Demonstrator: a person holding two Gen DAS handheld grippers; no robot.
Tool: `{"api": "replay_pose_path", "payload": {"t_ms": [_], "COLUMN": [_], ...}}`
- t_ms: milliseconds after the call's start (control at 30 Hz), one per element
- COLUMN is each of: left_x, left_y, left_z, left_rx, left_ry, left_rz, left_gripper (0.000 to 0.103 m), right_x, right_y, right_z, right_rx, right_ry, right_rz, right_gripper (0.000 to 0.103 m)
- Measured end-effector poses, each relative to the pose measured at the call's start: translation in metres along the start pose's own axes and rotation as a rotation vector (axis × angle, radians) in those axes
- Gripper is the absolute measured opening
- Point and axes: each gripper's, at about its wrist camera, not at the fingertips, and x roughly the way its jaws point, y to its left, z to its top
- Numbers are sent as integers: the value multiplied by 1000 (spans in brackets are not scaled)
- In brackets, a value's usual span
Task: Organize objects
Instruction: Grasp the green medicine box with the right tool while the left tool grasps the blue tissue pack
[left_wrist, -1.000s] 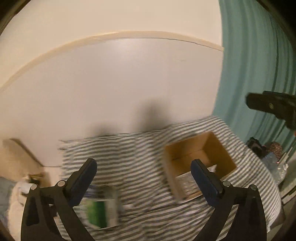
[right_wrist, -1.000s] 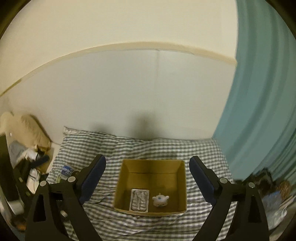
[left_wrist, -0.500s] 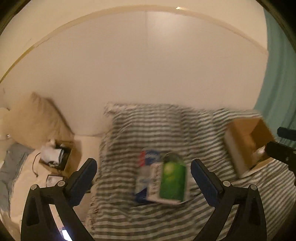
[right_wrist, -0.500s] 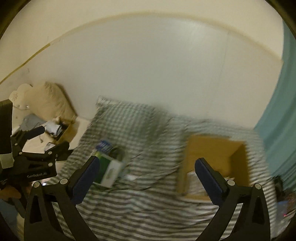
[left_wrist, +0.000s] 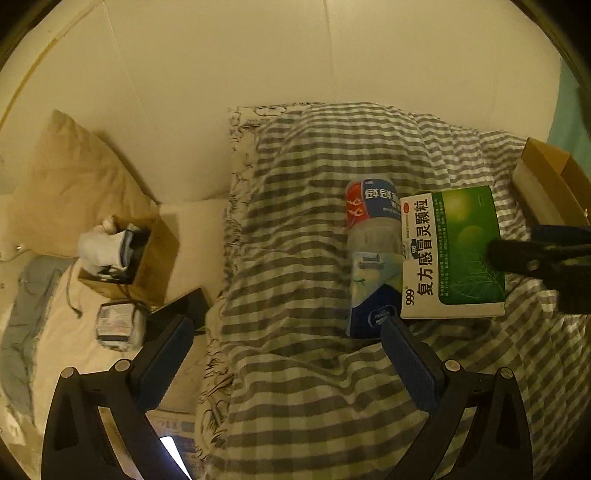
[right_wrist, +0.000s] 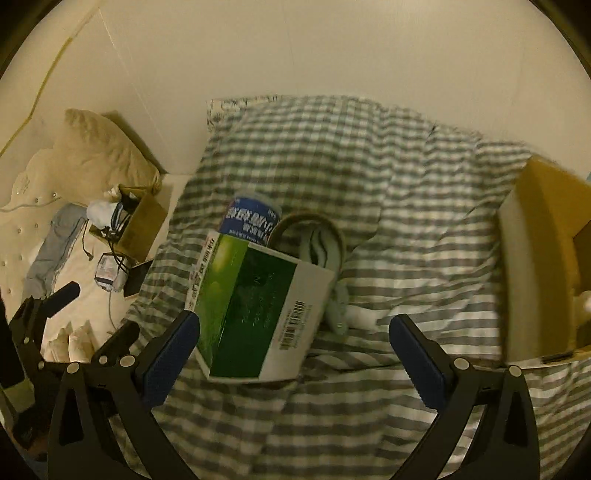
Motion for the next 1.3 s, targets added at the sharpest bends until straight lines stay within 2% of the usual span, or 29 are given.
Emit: {"api": "replay_pose_path", "payload": {"t_ms": [100, 200, 300, 533, 600, 633, 667, 967, 1133, 1300], "left_x": [5, 11, 17, 24, 23, 22, 20, 13, 14, 27], "left_y": [0, 3, 9, 20, 19, 18, 16, -7, -23, -40], "left_z": [0, -1, -4, -5, -4, -3, -3, 5, 11, 16], "left_rx": [15, 14, 3, -49, -51, -50, -50, -43, -54, -30], "left_ry": [-10, 0, 19, 50, 49, 48, 47, 43, 45, 71], "left_rz": [-8, -18, -19, -40, -40, -41, -42, -69, -100, -104], "left_gripper": [103, 103, 103, 103, 103, 103, 103, 103, 103, 103], "right_x": [22, 43, 59, 72, 70, 67, 65, 15, -20, -23], "right_y": [4, 8, 16, 20, 20, 18, 16, -4, -29, -51], "right_z": [-1, -1, -3, -8, -9, -9, -9, -9, -9, -15], "right_rx": [-8, 21, 4, 9, 12, 21, 31, 39, 20, 24], "right_ry": [25, 53, 72, 90, 84, 76, 70, -41, -107, -109], "right_rz": [4, 79, 115, 158, 162, 172, 180, 98, -40, -115], "right_gripper": [103, 103, 103, 103, 98, 92, 92, 89, 88, 87]}}
